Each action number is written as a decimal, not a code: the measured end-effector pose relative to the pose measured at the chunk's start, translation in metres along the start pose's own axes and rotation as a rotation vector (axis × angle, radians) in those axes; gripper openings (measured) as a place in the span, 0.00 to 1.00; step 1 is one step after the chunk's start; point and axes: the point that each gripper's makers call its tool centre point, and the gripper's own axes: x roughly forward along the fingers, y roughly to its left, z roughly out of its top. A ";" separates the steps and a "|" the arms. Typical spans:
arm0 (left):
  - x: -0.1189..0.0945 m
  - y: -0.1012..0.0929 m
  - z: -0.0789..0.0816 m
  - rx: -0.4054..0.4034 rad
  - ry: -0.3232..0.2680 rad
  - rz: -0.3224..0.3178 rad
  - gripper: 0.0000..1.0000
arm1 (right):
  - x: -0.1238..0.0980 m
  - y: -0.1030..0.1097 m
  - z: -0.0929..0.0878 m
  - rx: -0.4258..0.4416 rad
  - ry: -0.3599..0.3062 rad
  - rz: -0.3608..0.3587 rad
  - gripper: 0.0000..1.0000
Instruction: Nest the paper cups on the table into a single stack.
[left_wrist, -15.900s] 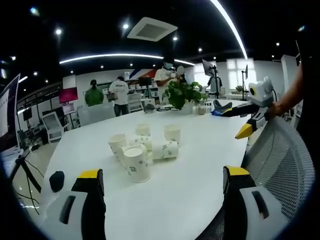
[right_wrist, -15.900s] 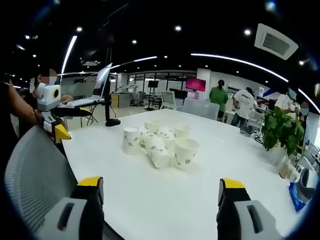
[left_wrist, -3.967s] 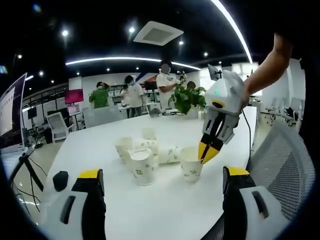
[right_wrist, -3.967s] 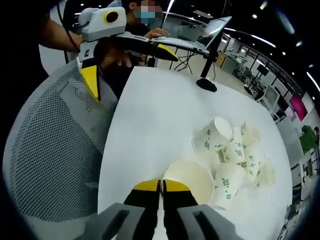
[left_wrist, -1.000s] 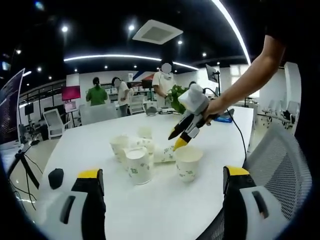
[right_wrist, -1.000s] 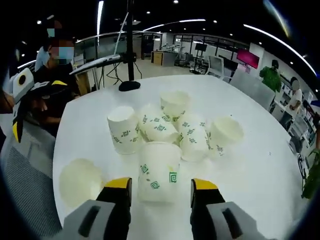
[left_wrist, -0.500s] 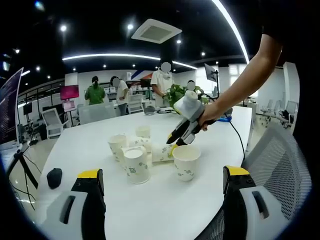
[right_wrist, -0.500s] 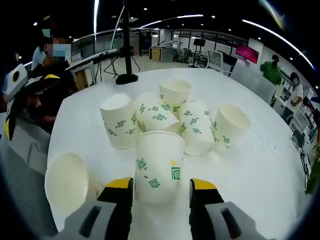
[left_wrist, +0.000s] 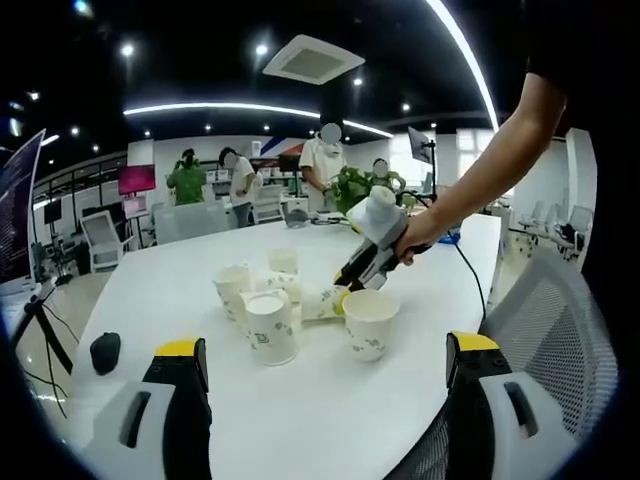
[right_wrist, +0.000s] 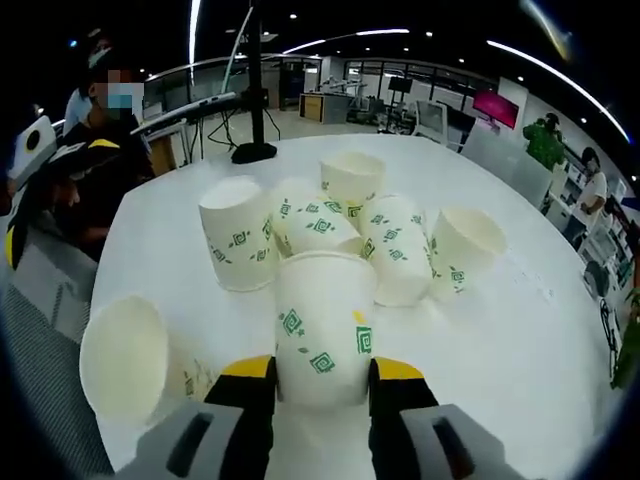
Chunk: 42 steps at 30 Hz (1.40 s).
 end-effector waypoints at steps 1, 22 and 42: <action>0.000 0.000 0.000 -0.001 0.000 0.000 0.99 | 0.000 0.000 0.000 0.001 -0.002 -0.002 0.35; 0.008 0.000 0.040 -0.005 -0.034 -0.038 0.93 | -0.036 -0.003 0.016 0.000 -0.097 -0.047 0.35; 0.024 0.002 0.072 0.018 -0.029 -0.110 0.73 | -0.088 0.027 0.046 -0.048 -0.250 -0.074 0.35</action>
